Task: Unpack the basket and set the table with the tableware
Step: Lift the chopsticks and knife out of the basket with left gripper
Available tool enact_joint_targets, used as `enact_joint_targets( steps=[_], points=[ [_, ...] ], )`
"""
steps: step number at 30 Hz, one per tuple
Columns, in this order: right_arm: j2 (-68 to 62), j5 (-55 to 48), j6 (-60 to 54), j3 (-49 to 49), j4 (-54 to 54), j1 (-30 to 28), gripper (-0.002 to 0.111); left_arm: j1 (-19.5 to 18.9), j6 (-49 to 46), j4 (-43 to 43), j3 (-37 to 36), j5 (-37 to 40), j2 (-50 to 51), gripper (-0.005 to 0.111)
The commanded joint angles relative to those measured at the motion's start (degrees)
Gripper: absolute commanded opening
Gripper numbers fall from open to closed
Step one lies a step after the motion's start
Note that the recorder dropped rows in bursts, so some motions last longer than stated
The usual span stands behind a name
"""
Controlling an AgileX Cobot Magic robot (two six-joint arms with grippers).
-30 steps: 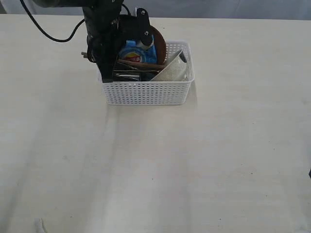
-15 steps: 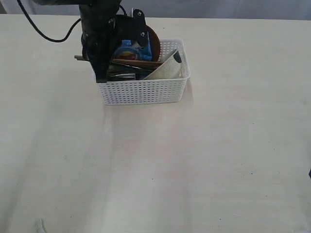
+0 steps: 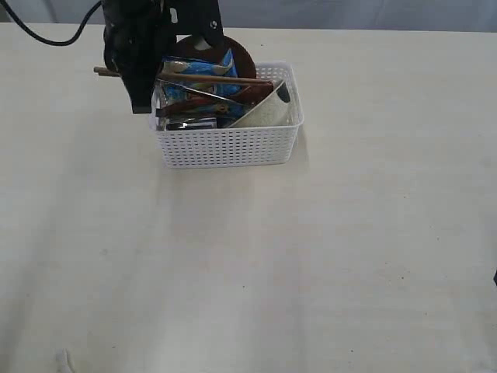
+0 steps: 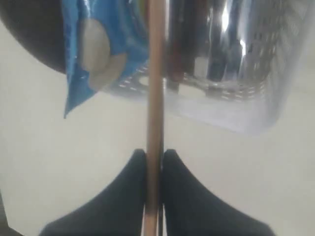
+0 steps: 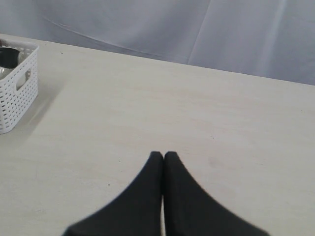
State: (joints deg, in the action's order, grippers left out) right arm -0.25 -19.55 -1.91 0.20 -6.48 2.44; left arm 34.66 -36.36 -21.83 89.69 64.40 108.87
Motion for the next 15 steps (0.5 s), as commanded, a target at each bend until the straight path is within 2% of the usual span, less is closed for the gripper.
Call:
enact_joint_targets(
  steps=[1, 15],
  points=[
    [0.2, 0.2, 0.0, -0.2, -0.3, 0.0, 0.0, -0.1, 0.2, -0.4, 0.0, 0.0, -3.0, 0.0],
    [0.2, 0.2, 0.0, -0.2, -0.3, 0.0, 0.0, -0.1, 0.3, -0.4, 0.0, 2.6, -7.0, 0.0]
  ],
)
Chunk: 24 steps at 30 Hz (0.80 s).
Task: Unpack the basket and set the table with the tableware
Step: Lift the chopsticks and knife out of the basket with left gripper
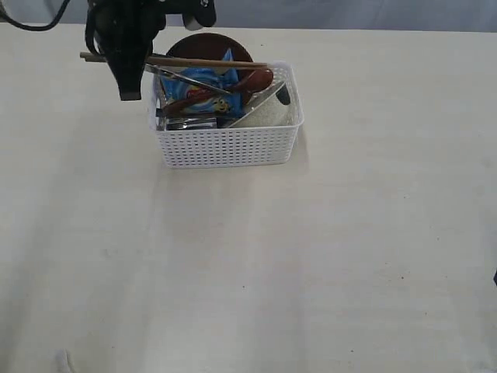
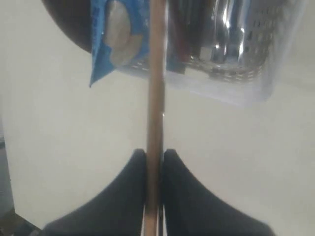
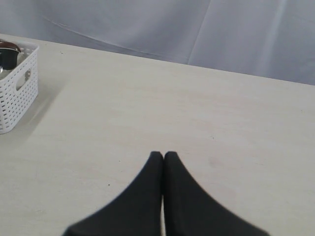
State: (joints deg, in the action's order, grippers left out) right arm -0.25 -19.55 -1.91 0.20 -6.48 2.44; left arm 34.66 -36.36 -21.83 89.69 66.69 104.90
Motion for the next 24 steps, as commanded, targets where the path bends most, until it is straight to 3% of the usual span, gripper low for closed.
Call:
enact_joint_targets(
  steps=[1, 10, 18, 24],
  points=[
    [0.2, 0.2, 0.0, -0.2, -0.3, 0.0, 0.0, -0.1, 0.3, -0.4, 0.0, 0.3, -3.6, 0.0],
    [0.2, 0.2, 0.0, -0.2, -0.3, 0.0, 0.0, -0.1, 2.4, -0.2, 0.0, 1.1, -7.0, 0.0],
    [0.2, 0.2, 0.0, -0.2, -0.3, 0.0, 0.0, -0.1, 16.1, 1.0, 0.0, 3.3, -10.4, 0.0],
    [0.2, 0.2, 0.0, -0.2, -0.3, 0.0, 0.0, -0.1, 13.4, 7.4, 0.0, 3.3, -12.2, 0.0]
  ],
)
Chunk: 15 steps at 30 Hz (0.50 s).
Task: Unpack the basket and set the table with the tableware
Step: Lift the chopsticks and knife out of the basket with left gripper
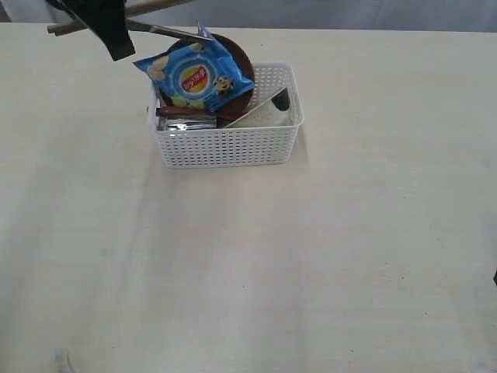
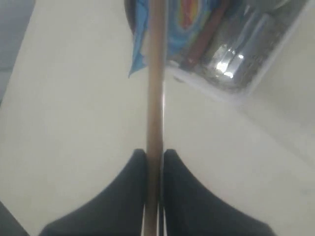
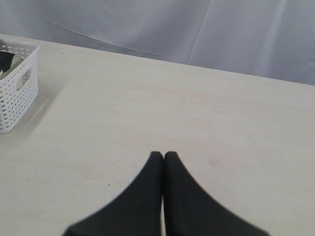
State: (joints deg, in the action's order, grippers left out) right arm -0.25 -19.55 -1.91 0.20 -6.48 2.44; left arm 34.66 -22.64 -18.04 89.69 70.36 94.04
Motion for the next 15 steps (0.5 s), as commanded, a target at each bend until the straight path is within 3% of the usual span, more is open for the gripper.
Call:
enact_joint_targets(
  steps=[1, 15],
  points=[
    [0.2, 0.2, 0.0, -0.2, -0.3, 0.0, 0.0, -0.1, -1.2, 4.3, 0.0, -0.4, -1.4, 0.0],
    [0.2, 0.2, 0.0, -0.2, -0.3, 0.0, 0.0, -0.1, 1.7, 11.5, 0.0, -0.4, -6.3, 0.0]
  ],
)
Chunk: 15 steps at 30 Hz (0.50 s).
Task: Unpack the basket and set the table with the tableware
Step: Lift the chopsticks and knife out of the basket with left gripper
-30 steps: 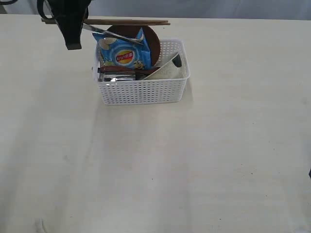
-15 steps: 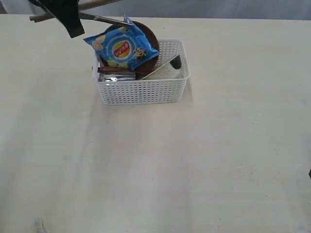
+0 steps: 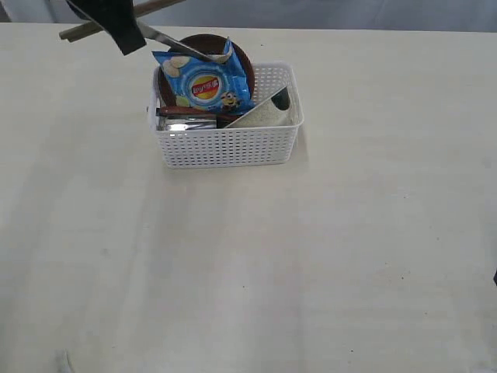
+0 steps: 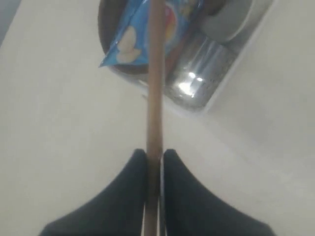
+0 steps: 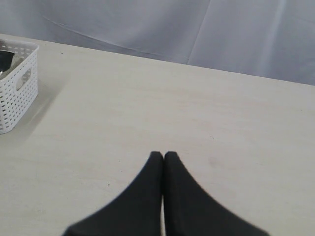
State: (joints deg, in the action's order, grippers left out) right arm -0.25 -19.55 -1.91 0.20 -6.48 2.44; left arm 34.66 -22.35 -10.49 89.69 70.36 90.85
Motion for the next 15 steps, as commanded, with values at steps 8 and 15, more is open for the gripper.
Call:
enact_joint_targets(
  steps=[8, 15],
  points=[
    [0.2, 0.2, 0.0, -0.2, -0.3, 0.0, 0.0, -0.1, 1.4, 3.7, -2.0, -0.4, -3.2, 0.0],
    [0.2, 0.2, 0.0, -0.2, -0.3, 0.0, 0.0, -0.1, 3.7, 2.0, -14.0, -0.8, -7.4, 0.0]
  ],
)
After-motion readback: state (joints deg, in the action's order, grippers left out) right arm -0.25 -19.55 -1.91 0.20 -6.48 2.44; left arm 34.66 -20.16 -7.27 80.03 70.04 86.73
